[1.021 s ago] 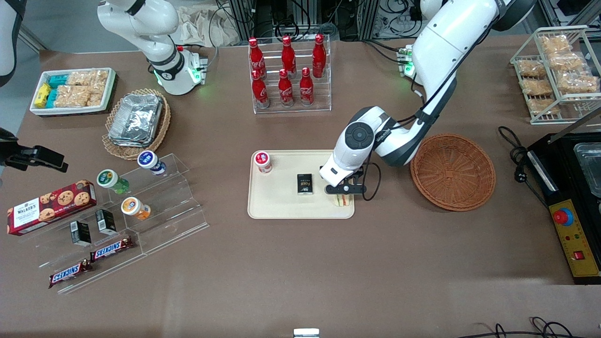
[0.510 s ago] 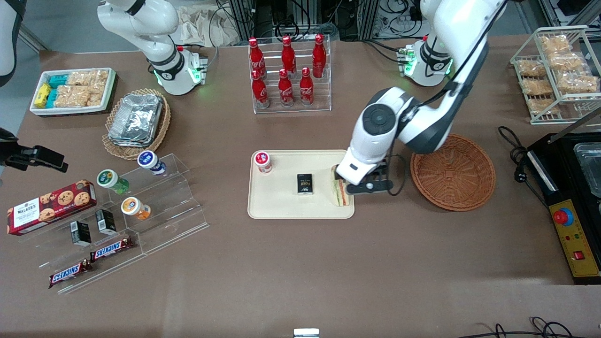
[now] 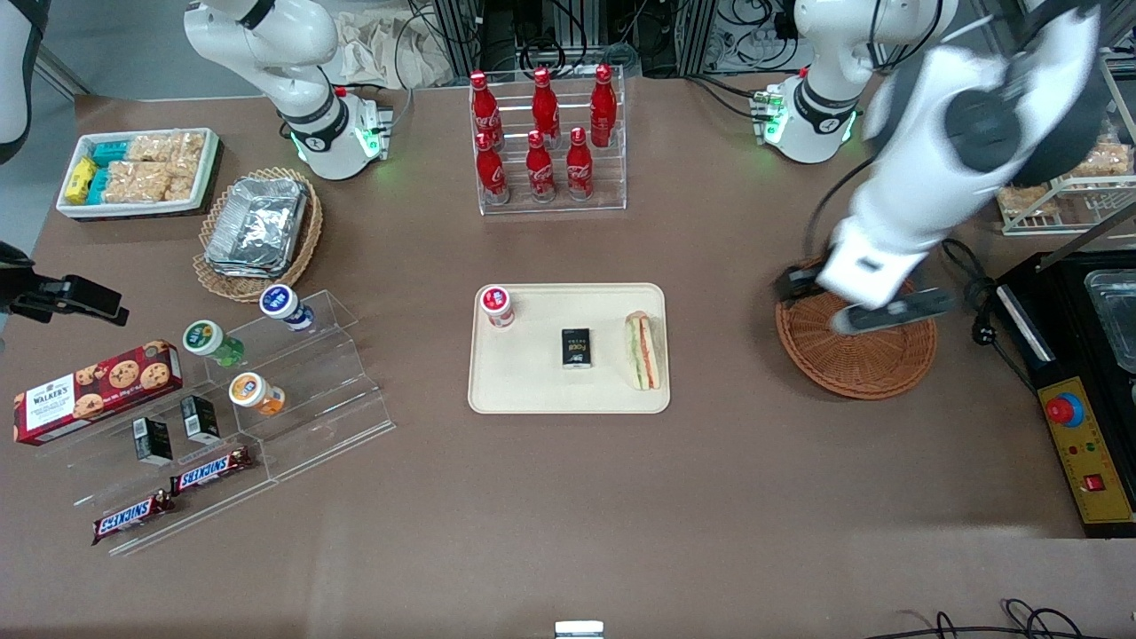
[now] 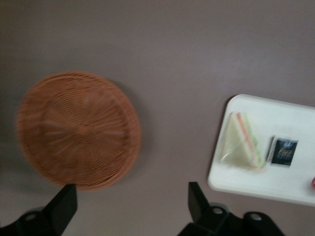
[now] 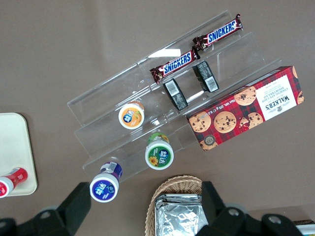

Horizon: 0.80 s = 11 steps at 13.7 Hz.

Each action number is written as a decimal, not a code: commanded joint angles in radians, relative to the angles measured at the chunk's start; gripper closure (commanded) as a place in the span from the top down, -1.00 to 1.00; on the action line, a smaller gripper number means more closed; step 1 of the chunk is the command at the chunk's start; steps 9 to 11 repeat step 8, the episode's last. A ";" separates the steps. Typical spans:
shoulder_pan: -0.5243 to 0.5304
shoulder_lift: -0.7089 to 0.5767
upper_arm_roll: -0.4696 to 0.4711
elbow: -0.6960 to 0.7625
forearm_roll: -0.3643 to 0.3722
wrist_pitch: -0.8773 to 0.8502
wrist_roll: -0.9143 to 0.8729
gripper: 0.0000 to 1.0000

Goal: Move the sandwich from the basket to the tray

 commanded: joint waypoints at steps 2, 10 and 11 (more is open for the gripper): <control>-0.008 -0.129 0.168 -0.036 -0.016 -0.125 0.315 1.00; -0.007 -0.019 0.190 0.159 0.019 -0.179 0.432 1.00; -0.007 -0.019 0.190 0.159 0.019 -0.179 0.432 1.00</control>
